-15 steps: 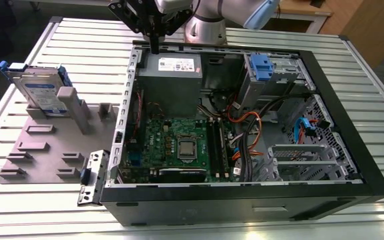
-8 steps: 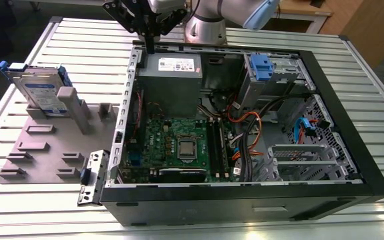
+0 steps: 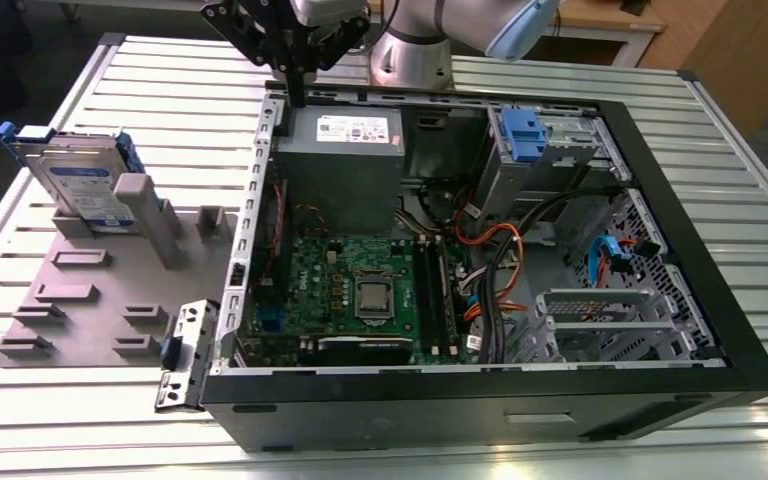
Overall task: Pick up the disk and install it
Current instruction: 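Reach for the disk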
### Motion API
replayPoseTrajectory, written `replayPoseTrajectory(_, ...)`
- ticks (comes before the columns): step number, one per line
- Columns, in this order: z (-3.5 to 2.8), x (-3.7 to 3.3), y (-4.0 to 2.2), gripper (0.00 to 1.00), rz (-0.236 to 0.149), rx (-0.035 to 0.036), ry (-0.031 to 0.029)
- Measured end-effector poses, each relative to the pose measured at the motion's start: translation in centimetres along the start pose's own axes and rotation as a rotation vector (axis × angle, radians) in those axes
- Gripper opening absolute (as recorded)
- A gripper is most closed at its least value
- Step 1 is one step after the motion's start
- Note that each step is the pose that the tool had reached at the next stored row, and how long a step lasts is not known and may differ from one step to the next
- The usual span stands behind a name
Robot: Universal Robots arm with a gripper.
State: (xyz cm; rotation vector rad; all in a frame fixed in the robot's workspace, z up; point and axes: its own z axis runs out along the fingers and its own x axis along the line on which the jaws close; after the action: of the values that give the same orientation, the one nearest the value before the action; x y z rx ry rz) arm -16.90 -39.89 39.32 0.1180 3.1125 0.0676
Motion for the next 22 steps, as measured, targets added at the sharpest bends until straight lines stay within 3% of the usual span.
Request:
replayPoseTrajectory(15, 0.00, 0.14, -0.01, 0.11, 0.000, 0.0000, 0.0000)
replayPoseTrajectory(22, 0.02, 1.02, -0.08, 0.11, 0.000, 0.0000, 0.0000)
